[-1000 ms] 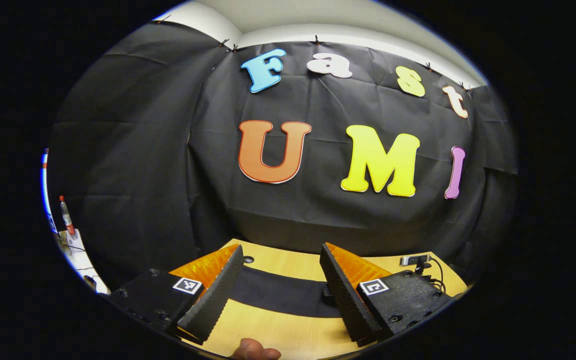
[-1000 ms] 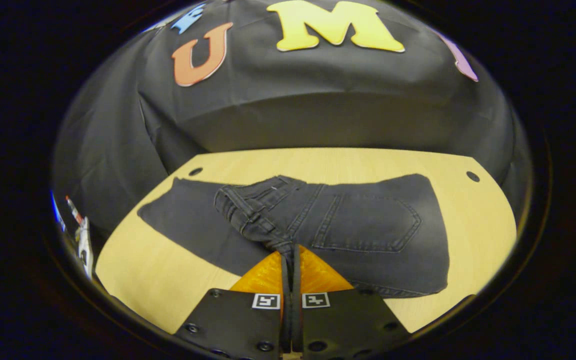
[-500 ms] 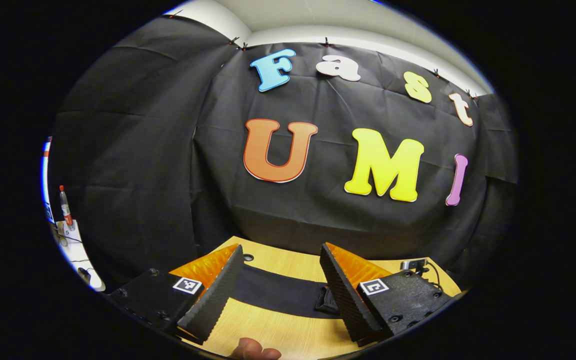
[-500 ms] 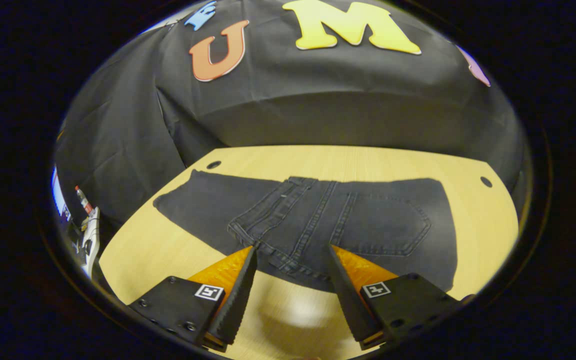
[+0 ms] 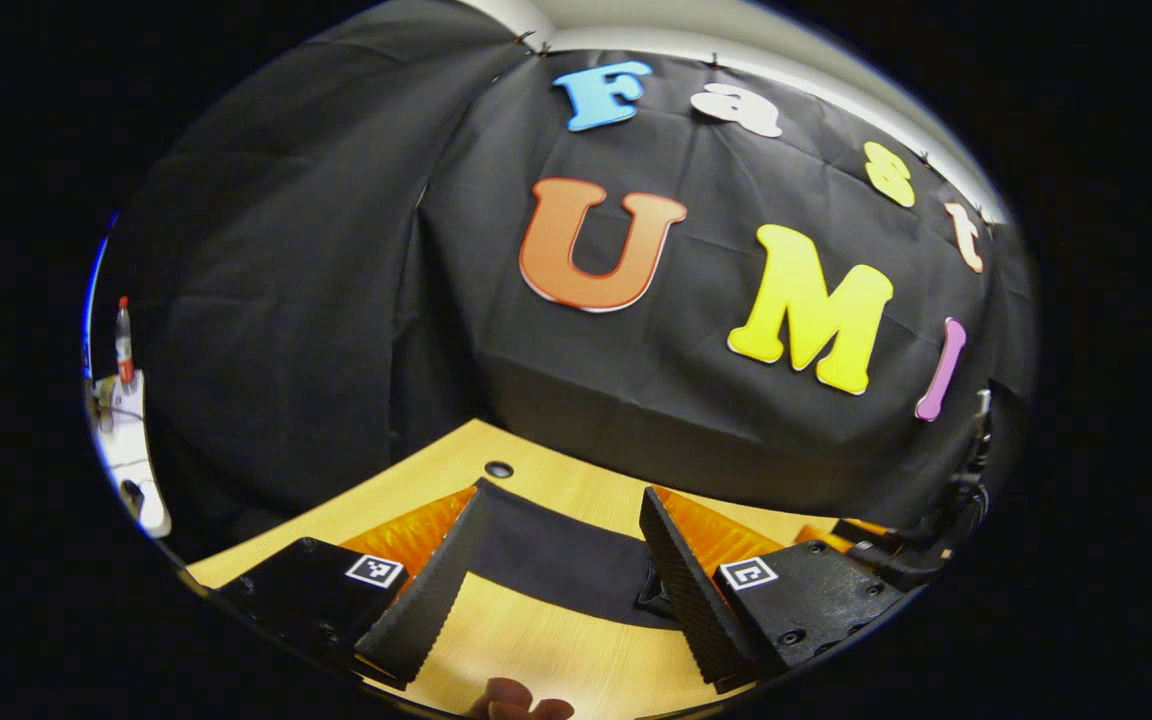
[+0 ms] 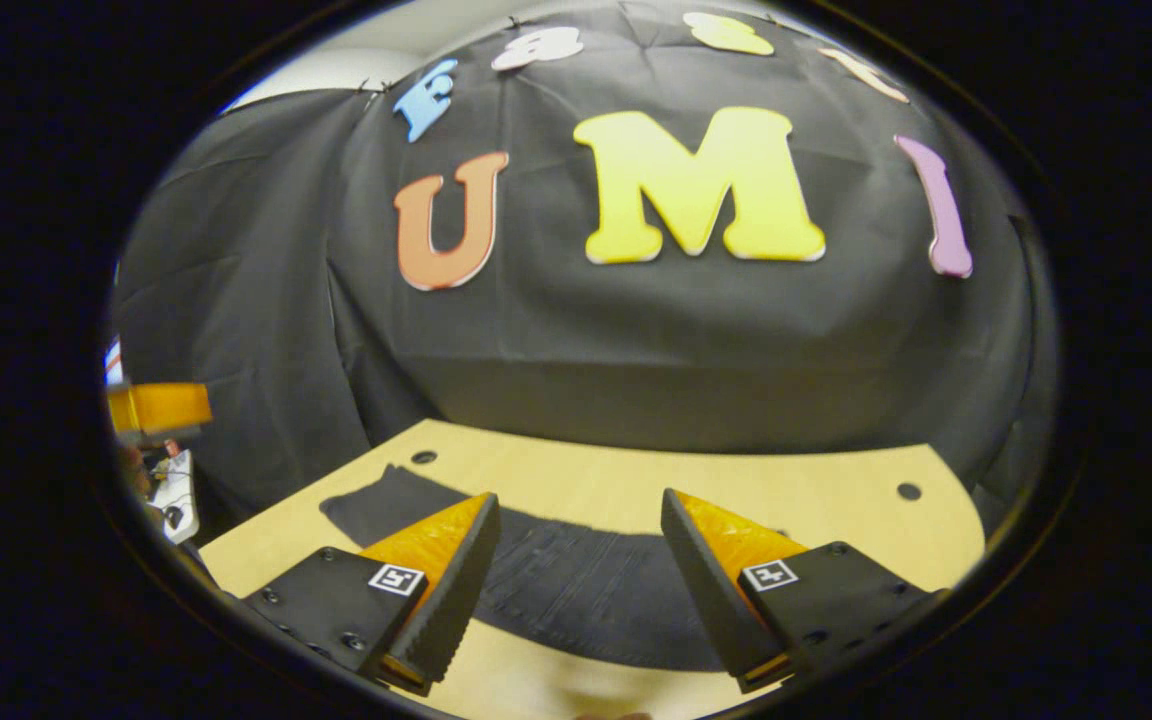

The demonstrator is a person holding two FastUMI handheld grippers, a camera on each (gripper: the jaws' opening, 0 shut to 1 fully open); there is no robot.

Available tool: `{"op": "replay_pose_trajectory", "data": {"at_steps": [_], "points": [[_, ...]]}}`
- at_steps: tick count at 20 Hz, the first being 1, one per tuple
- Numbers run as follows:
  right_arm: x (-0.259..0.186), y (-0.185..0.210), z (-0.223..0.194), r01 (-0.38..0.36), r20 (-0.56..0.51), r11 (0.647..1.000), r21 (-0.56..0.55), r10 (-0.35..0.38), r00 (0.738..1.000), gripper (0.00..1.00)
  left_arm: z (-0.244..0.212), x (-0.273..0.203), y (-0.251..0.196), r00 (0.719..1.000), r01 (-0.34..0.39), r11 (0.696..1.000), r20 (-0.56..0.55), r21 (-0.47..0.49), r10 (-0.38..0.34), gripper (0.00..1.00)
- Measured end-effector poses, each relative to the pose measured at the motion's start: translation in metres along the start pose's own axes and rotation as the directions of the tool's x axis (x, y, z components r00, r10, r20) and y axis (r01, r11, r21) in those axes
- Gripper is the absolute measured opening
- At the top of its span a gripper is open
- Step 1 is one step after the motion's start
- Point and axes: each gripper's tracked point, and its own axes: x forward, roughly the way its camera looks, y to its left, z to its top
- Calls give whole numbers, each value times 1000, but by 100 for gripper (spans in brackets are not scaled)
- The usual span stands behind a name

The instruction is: Grasp the waist and the cuffs of the jeans and fold them to make the two legs overlap; first hold the waist and fold one-third of the jeans toward the cuffs, then hold the cuffs and fold the remaining one-third in the same direction to finish folding.

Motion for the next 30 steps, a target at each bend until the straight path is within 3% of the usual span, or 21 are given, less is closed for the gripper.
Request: {"op": "replay_pose_trajectory", "data": {"at_steps": [2, 4, 5, 9, 10, 14, 17, 19, 23, 24, 26, 27, 28, 30], "points": [[-16, -20, 37, 36, 89, 999, -4, -35, 995, 100, -13, 14, 15, 999, -23, 999, -24, -50, 22, 99], [-34, -41, 61, 70, 147, 998, 11, -70, 987, 100, -30, 30, 22, 997, -27, 984, -77, -177, 14, 99], [-42, -51, 68, 85, 155, 996, 26, -88, 984, 94, -40, 39, 26, 995, -36, 967, -96, -253, 12, 99], [-71, -96, 95, 148, 187, 987, 67, -158, 970, 94, -66, 59, 48, 983, -123, 879, -177, -461, 45, 99], [-77, -107, 104, 165, 202, 984, 68, -175, 964, 99, -71, 64, 51, 981, -133, 858, -189, -497, 42, 99], [-103, -146, 145, 233, 267, 970, 67, -242, 933, 99, -92, 86, 67, 965, -185, 830, -256, -526, 53, 99], [-125, -167, 187, 262, 351, 961, 91, -277, 895, 94, -101, 101, 81, 957, -221, 775, -284, -592, 56, 100], [-134, -181, 198, 301, 376, 952, 57, -299, 877, 93, -109, 108, 88, 952, -243, 758, -299, -605, 66, 99], [-139, -199, 196, 336, 363, 941, 43, -328, 872, 94, -116, 126, 104, 942, -288, 722, -323, -629, 95, 99], [-137, -205, 192, 348, 345, 936, 44, -341, 874, 99, -116, 131, 109, 939, -300, 710, -327, -637, 103, 99], [-134, -208, 186, 353, 324, 935, 45, -347, 880, 94, -120, 141, 112, 933, -313, 688, -346, -654, 95, 99], [-133, -211, 186, 356, 322, 934, 45, -351, 879, 99, -122, 145, 112, 931, -313, 685, -354, -658, 85, 99], [-133, -213, 187, 362, 323, 931, 44, -356, 877, 94, -119, 150, 112, 934, -310, 682, -347, -662, 87, 99], [-133, -216, 186, 368, 321, 929, 45, -362, 875, 94, -118, 159, 115, 931, -316, 679, -354, -663, 88, 99]]}}
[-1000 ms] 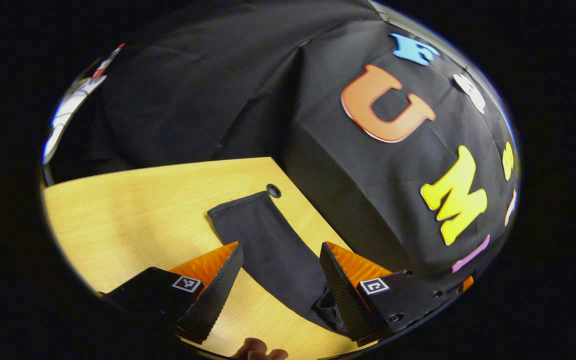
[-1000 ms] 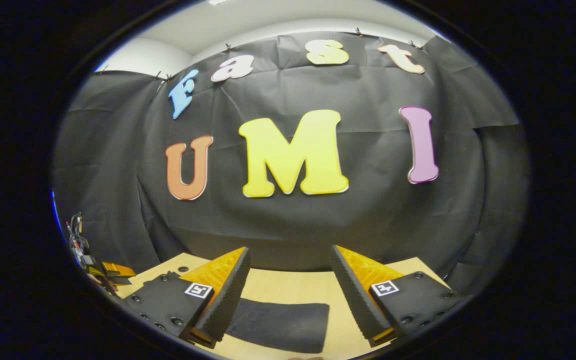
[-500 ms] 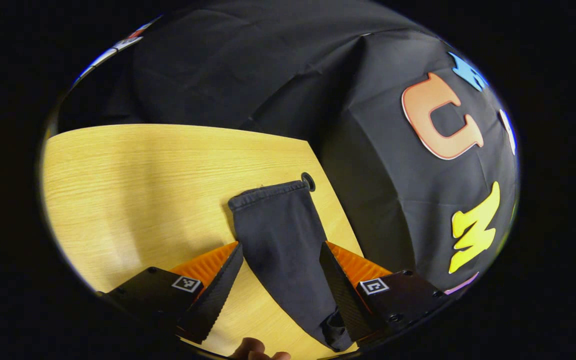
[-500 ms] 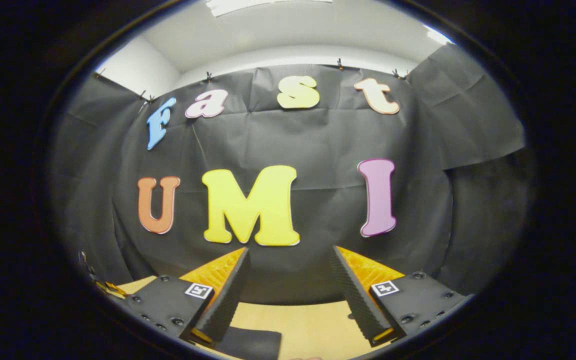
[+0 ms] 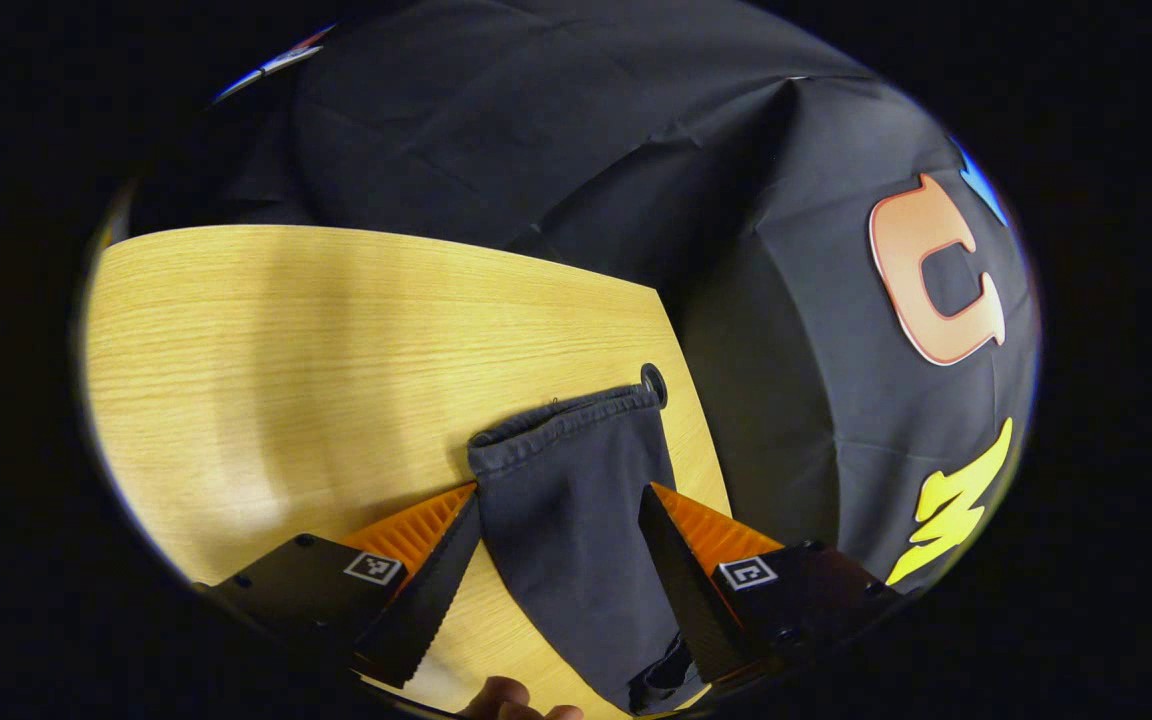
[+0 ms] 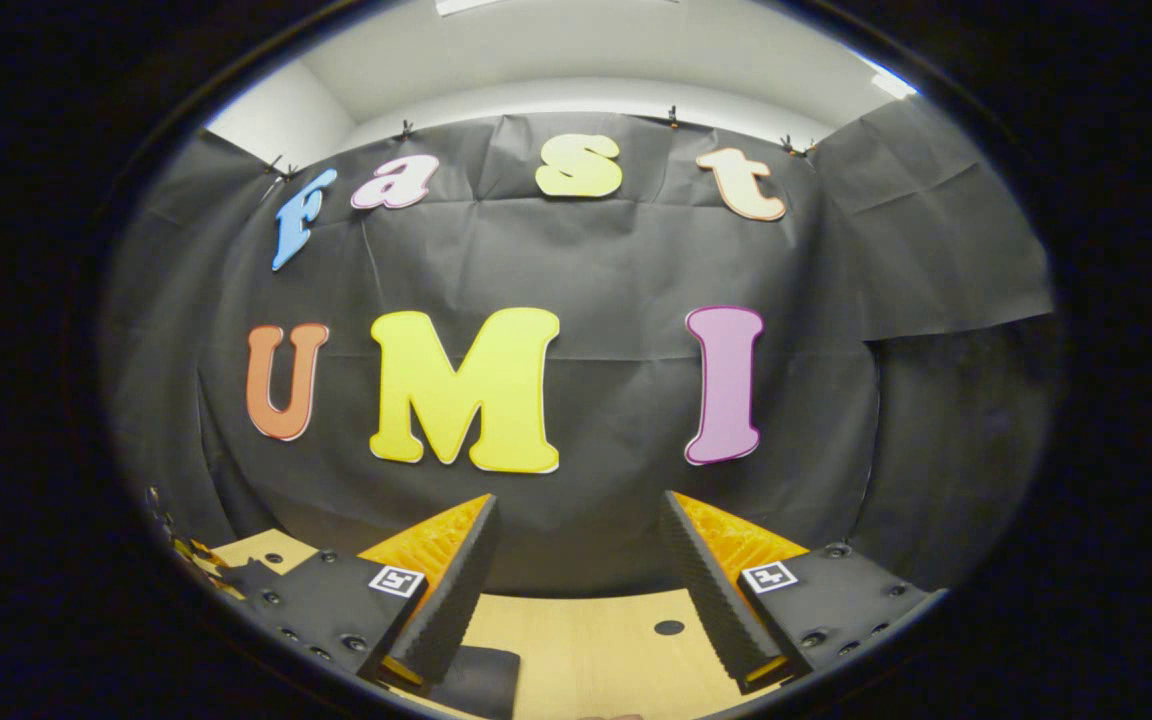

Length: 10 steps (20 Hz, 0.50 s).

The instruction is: Grasp the waist and the cuffs of the jeans and fold them to make the two legs overlap; first hold the waist and fold one-third of the jeans toward the cuffs, then hold the cuffs and fold the remaining one-third in the same direction to finish folding.

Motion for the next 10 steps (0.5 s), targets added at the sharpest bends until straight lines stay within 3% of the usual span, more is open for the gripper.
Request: {"op": "replay_pose_trajectory", "data": {"at_steps": [1, 3, 4, 7, 8, 9, 10], "points": [[0, 0, -1, 1, -1, 1000, -3, -1, 1000, 98, 2, 4, -1, 1000, 3, 1000, -4, 1, -3, 99], [2, -2, -3, 4, -8, 1000, -10, -5, 1000, 94, 6, 8, -3, 1000, 9, 1000, -10, -6, -9, 98], [4, -3, -5, 7, -11, 1000, -7, -7, 1000, 99, 9, 10, -4, 1000, 12, 1000, -9, -12, -12, 98], [6, -7, -7, 13, -20, 1000, 5, -13, 1000, 99, 8, 18, 5, 999, -28, 1000, -24, -1, 28, 93], [7, -8, -7, 14, -22, 1000, 2, -14, 1000, 94, 8, 19, 7, 999, -26, 1000, -27, 11, 27, 70], [7, -10, -7, 16, -22, 1000, -4, -16, 1000, 94, 10, 19, 12, 998, -47, 999, -30, 28, 47, 60], [7, -12, -7, 18, -23, 1000, -8, -18, 1000, 99, 9, 20, 18, 997, -68, 997, -26, 35, 69, 44]]}}
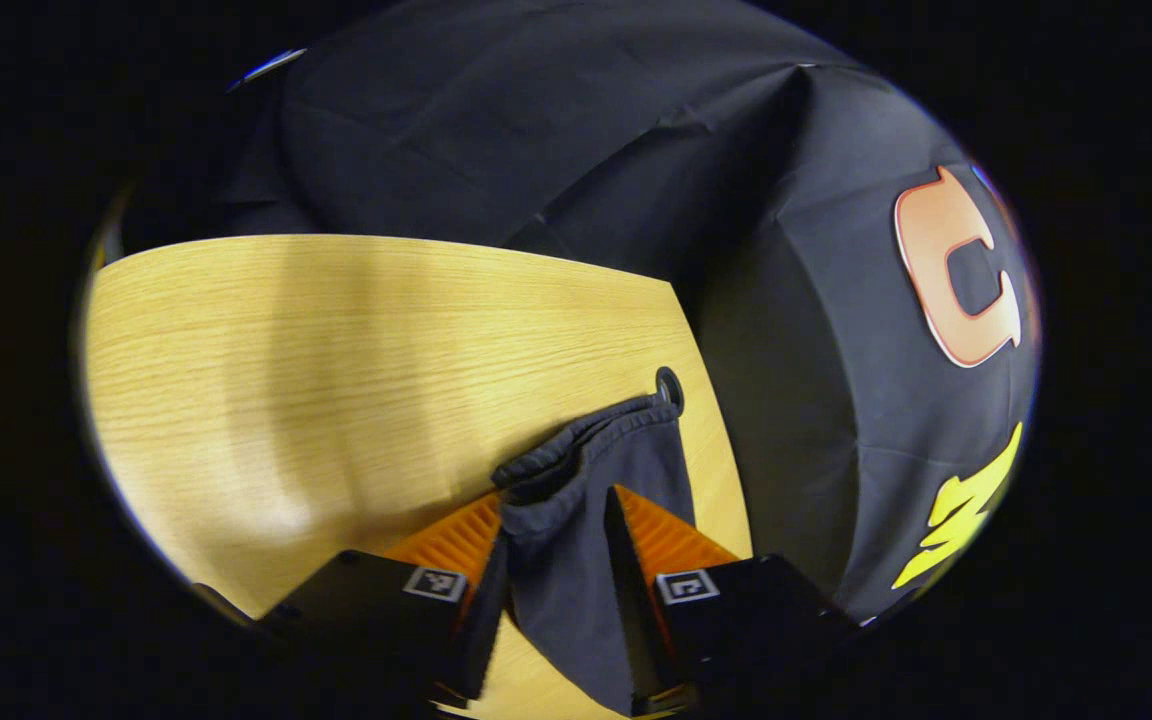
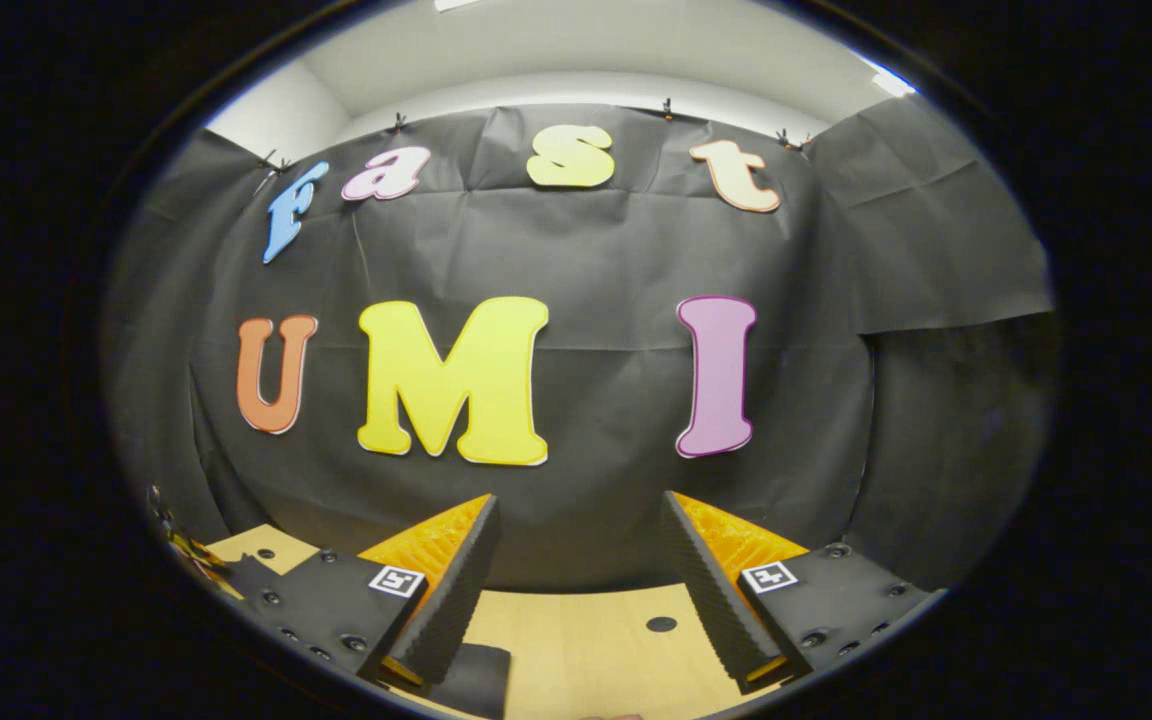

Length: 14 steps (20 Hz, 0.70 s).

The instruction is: Grasp the waist and the cuffs of the jeans and fold them to make the two legs overlap; first hold the waist and fold one-third of the jeans toward the cuffs, then hold the cuffs and fold the remaining one-third in the same direction to finish folding.

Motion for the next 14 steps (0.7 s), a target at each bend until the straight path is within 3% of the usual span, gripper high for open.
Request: {"op": "replay_pose_trajectory", "data": {"at_steps": [1, 2, 4, 10, 14], "points": [[1, -1, 0, 1, -2, 1000, 0, -1, 1000, 94, 0, 2, 0, 1000, -1, 1000, -5, -2, 1, 38], [0, -2, 2, 1, -2, 1000, 2, -1, 1000, 99, 0, 4, -1, 1000, 0, 1000, -8, 5, 0, 23], [1, -1, 4, -3, 2, 1000, -9, 3, 1000, 99, -1, 3, 0, 1000, -7, 1000, -4, 20, 7, 10], [-6, -11, 21, -4, 24, 1000, 0, 4, 1000, 98, 1, -4, -15, 1000, -14, 997, 28, 80, 12, 5], [-15, -21, 29, 1, 30, 999, 33, -2, 1000, 94, 5, -32, -44, 995, 15, 978, 91, 206, -34, 5]]}}
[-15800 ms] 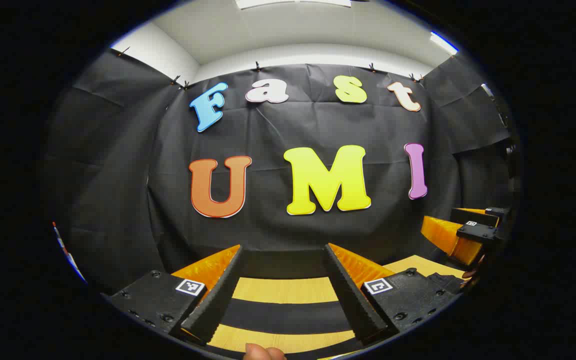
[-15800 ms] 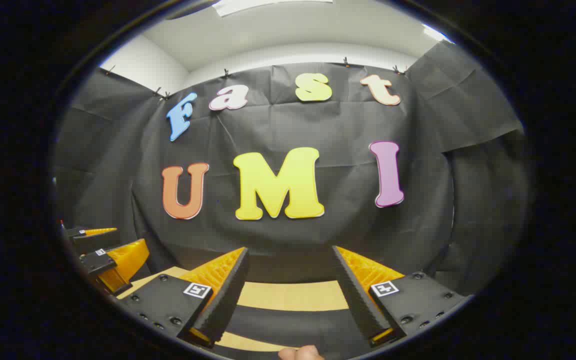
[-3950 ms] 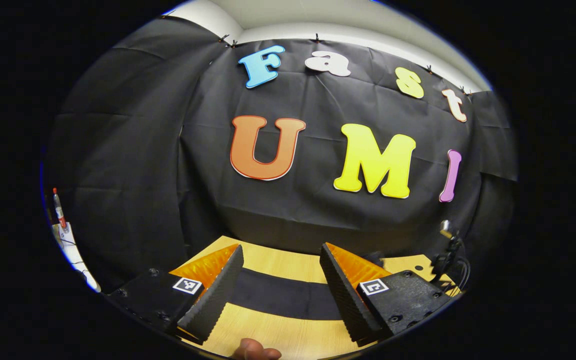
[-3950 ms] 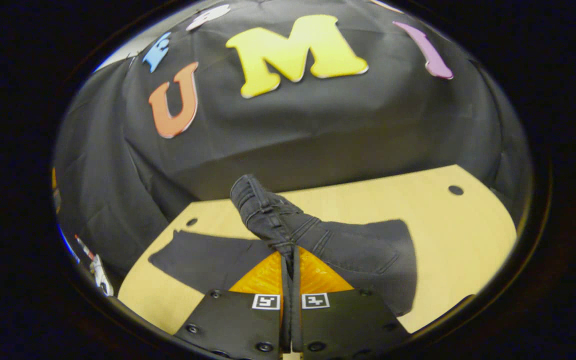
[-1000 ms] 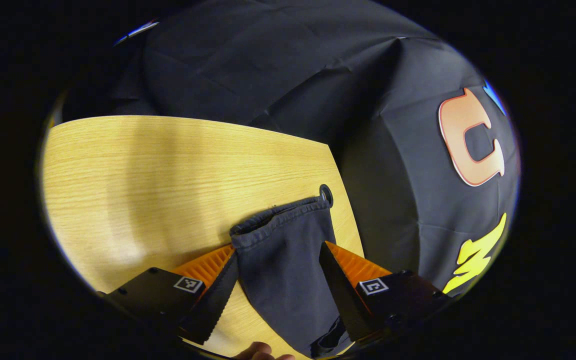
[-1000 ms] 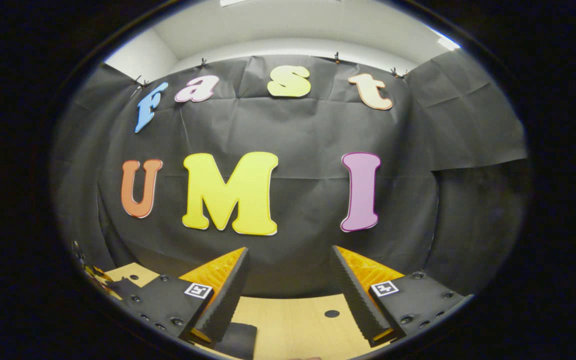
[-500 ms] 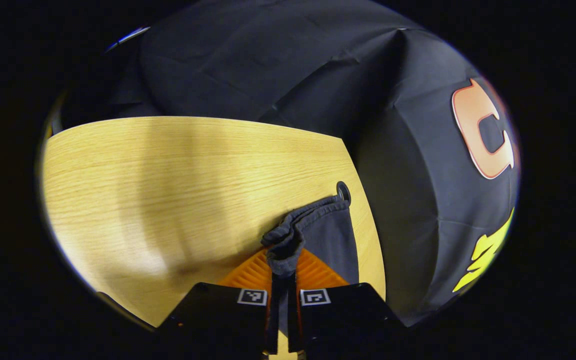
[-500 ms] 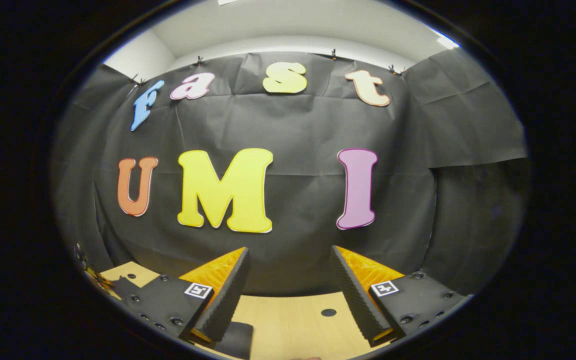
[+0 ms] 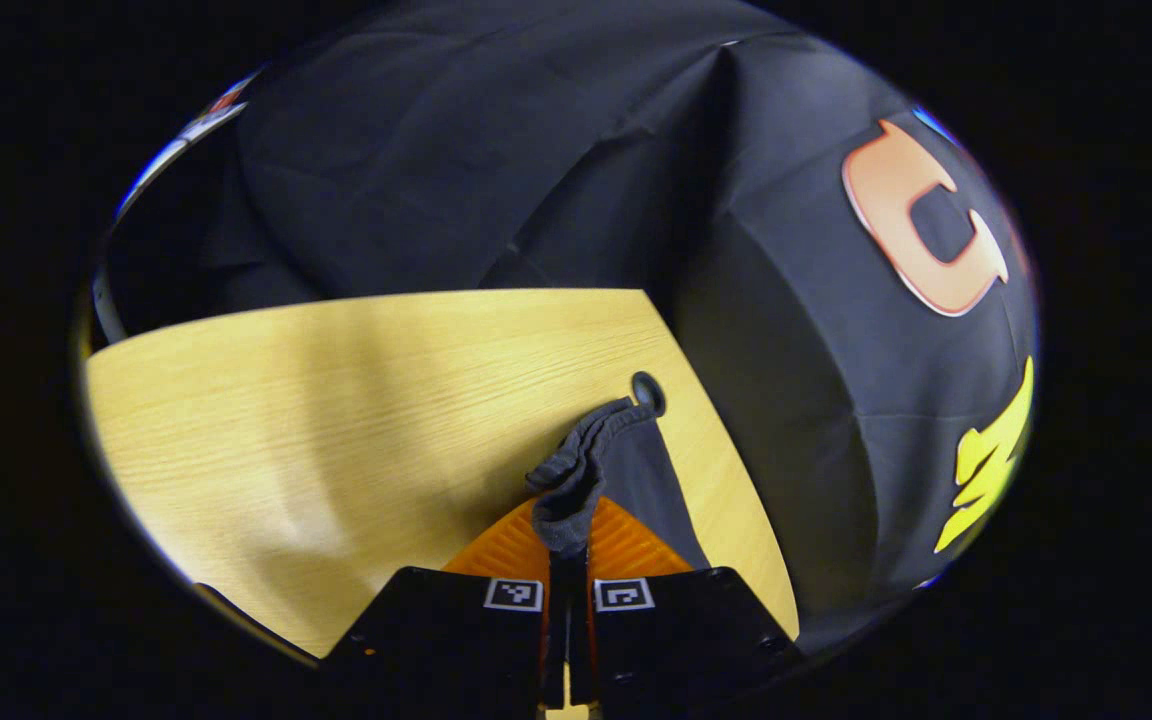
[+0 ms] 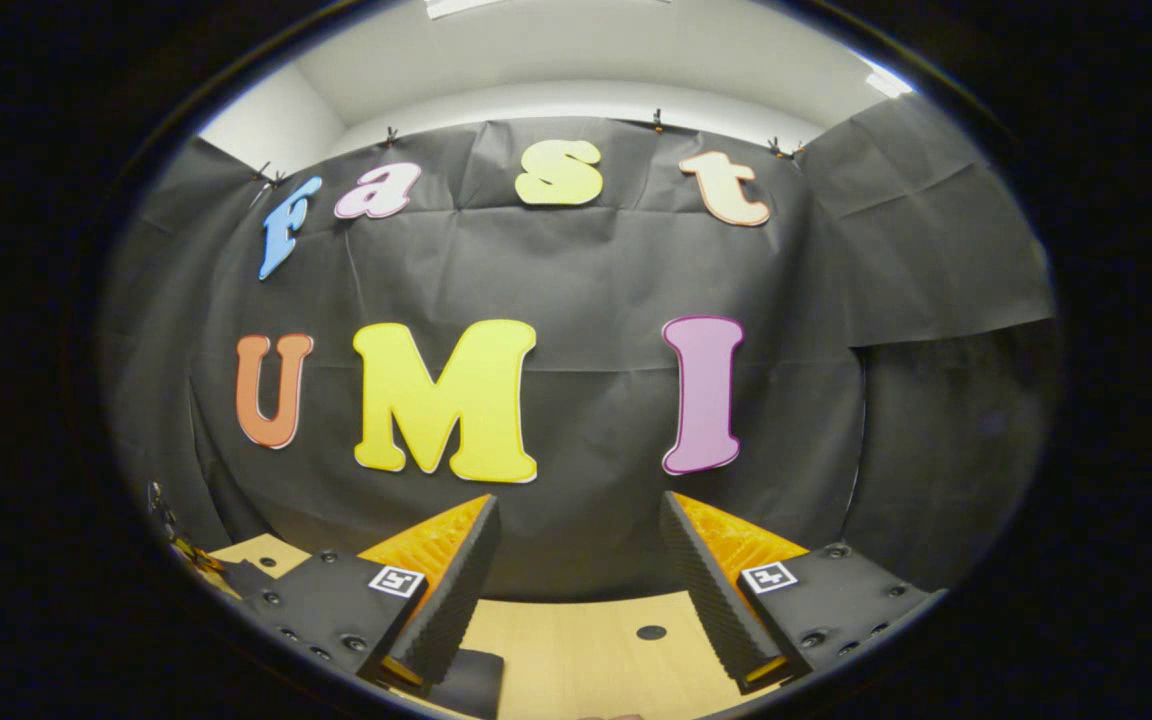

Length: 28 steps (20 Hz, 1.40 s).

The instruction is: Grasp the waist and the cuffs of the jeans and fold them to make the two legs overlap; first hold the waist and fold one-third of the jeans toward the cuffs, then hold the cuffs and fold the remaining one-third in the same direction to finish folding.

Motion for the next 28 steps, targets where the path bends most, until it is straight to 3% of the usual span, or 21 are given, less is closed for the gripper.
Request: {"op": "replay_pose_trajectory", "data": {"at_steps": [2, 4, 9, 14, 17, 18, 19, 21, 24, 28], "points": [[-6, -6, 7, 2, 14, 1000, 5, -2, 1000, 99, 7, -18, -25, 999, 26, 997, 40, 79, -29, 5], [-12, -12, 15, 7, 29, 1000, 8, -7, 1000, 94, 12, -37, -51, 995, 58, 986, 75, 157, -71, 5], [-28, -26, 25, 12, 45, 999, 41, -14, 999, 99, 11, -82, -119, 975, 132, 934, 125, 331, -182, 5], [-45, -38, 29, 21, 52, 998, 57, -24, 998, 99, -11, -127, -193, 939, 246, 883, 126, 400, -319, 5], [-56, -47, 31, 34, 54, 998, 61, -37, 998, 100, -34, -147, -222, 919, 280, 824, 110, 492, -378, 5], [-60, -49, 29, 37, 51, 997, 69, -40, 998, 94, -43, -152, -232, 912, 287, 799, 103, 528, -396, 5], [-65, -50, 30, 38, 50, 996, 79, -42, 998, 94, -53, -155, -242, 907, 292, 773, 93, 564, -410, 5], [-71, -55, 30, 49, 55, 996, 81, -54, 997, 100, -74, -161, -261, 896, 308, 723, 66, 618, -439, 5], [-81, -58, 29, 60, 55, 995, 85, -64, 996, 94, -98, -174, -278, 881, 329, 662, 33, 673, -471, 5], [-93, -62, 18, 80, 30, 995, 64, -82, 996, 100, -141, -175, -301, 861, 352, 546, -33, 760, -508, 5]]}}
